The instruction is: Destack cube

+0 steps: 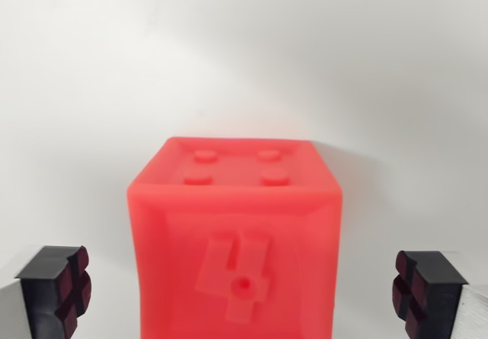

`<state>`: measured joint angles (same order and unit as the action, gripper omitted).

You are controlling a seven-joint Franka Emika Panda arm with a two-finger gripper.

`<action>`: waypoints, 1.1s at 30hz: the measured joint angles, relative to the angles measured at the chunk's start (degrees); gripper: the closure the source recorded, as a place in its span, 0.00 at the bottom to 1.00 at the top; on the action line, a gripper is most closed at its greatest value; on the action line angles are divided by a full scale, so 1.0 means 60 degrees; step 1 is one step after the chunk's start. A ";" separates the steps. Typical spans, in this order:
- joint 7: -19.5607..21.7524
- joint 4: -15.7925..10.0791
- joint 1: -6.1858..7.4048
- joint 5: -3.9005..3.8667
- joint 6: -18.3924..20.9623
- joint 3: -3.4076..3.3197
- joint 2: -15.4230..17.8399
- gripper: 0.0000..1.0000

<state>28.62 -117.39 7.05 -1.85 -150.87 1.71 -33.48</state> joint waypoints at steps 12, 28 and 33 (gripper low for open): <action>-0.0017 -0.0181 -0.0007 0.0024 0.0632 0.0017 0.0823 0.00; -0.0065 -0.0220 -0.0009 0.0096 0.1884 0.0032 0.2118 0.00; -0.0081 -0.0176 -0.0009 0.0124 0.2310 0.0034 0.2510 0.00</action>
<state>28.14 -118.44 7.00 -1.10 -137.01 1.92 -18.42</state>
